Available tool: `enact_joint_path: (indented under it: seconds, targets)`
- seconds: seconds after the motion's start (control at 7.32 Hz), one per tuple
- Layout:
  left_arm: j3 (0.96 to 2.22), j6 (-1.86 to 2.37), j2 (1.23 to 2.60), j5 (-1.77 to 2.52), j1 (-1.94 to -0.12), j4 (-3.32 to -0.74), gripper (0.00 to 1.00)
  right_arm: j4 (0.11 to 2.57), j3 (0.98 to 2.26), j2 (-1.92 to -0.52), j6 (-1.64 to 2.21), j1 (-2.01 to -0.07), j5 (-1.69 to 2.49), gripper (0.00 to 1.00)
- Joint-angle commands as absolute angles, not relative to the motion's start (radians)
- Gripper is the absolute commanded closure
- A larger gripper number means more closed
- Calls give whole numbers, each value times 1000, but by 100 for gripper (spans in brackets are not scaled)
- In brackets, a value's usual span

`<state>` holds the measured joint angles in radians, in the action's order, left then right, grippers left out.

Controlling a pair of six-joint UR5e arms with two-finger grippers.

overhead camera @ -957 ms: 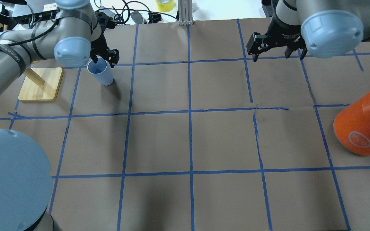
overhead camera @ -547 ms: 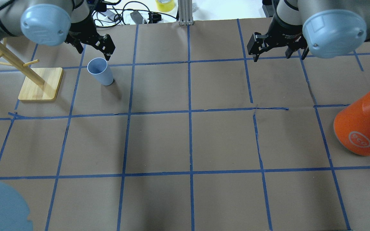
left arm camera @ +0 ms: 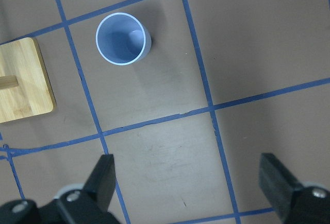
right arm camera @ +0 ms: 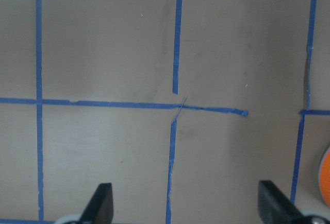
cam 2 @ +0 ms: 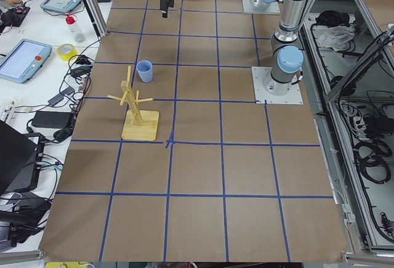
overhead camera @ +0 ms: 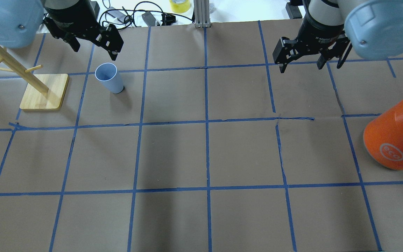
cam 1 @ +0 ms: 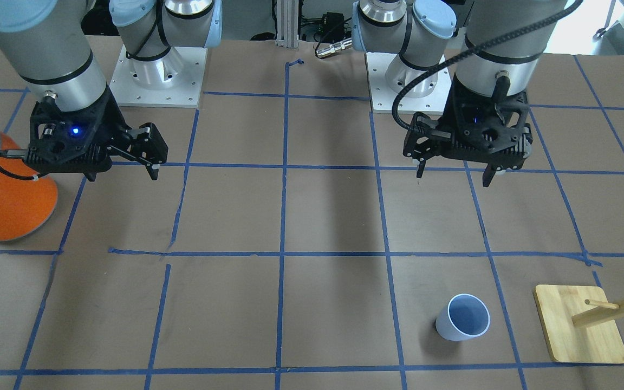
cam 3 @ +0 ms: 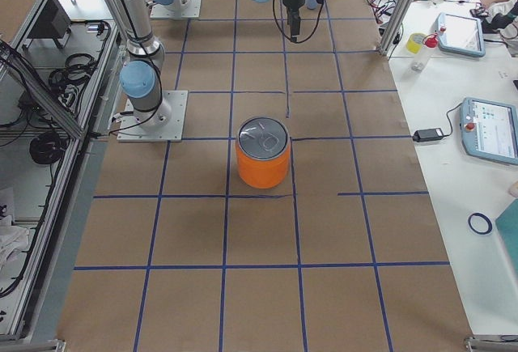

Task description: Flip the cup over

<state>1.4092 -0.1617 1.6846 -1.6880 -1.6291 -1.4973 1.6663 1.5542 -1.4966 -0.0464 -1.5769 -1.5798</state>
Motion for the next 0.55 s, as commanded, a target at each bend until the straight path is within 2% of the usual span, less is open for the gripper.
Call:
enact_joint_path:
  seconds: [0.0,0.41]
  targets:
    - [1430,-103,1669,-1669,-1643,-1494,0,1550,1549,-1538,-48,-1577,-1575,0]
    - [1515,-26,1613,-1640,-1643,-1482,0,1546,1552,-1523,-61,-1569,-1609,0]
